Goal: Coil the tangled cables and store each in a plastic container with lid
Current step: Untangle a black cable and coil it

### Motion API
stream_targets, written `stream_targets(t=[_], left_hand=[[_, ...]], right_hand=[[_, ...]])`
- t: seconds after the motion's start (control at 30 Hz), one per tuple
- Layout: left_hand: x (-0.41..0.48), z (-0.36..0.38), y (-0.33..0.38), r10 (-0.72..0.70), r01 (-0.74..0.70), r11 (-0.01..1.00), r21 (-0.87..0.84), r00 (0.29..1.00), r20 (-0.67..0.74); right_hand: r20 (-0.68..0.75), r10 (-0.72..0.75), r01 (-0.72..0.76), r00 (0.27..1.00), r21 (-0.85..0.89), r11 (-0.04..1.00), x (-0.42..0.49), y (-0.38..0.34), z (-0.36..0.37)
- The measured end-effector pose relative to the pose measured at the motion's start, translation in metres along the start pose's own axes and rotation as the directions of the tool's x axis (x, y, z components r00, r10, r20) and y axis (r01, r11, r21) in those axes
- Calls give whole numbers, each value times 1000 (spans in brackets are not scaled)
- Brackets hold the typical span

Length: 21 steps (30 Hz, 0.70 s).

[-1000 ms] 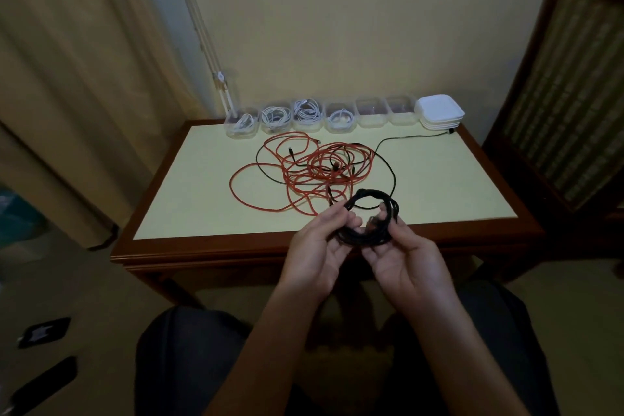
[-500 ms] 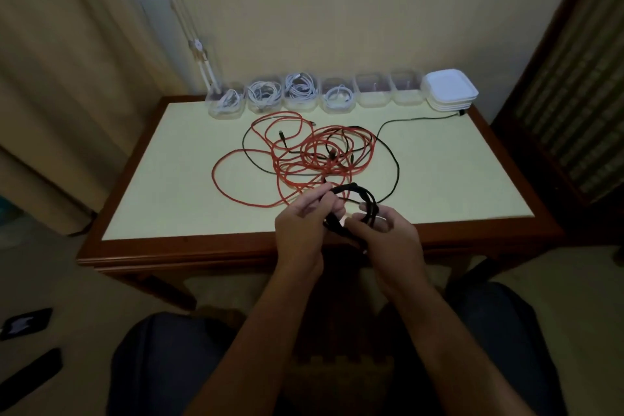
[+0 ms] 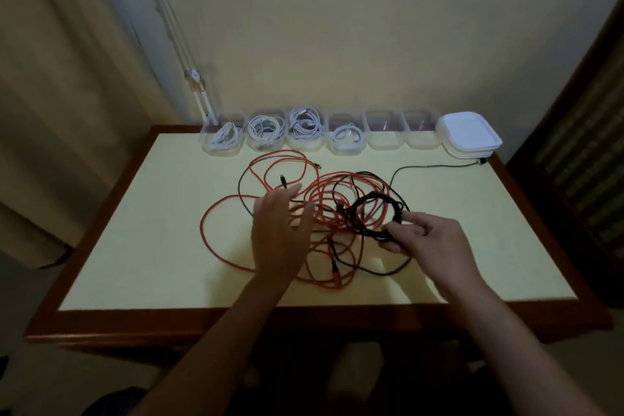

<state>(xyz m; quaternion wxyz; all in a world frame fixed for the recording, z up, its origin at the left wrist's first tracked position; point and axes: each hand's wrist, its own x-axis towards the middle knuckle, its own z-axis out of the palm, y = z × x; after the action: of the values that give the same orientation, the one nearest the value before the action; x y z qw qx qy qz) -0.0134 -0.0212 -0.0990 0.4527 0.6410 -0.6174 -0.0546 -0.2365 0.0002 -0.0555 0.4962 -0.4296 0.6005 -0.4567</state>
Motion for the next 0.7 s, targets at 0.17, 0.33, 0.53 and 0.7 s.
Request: stream_targets(t=[0.17,0.33,0.53,0.7], left_hand=[[33,33,-65,-195,161,975,151,950,244],[46,59,-104,-195,89,959,269,896,399],[41,71,-116,-140,-8,939,343,903,405],[50,78,-119,-149,0,934,358,910,388]], right_hand=[[-74,-89,70,993,-231,970,80,-9,-8],[-99,-179,126,979,-402,907,162,-12,10],[-77,-236,176,969,-457,872,256,-27,49],[-9,-364,244,931,-728,641,320,-32,67]])
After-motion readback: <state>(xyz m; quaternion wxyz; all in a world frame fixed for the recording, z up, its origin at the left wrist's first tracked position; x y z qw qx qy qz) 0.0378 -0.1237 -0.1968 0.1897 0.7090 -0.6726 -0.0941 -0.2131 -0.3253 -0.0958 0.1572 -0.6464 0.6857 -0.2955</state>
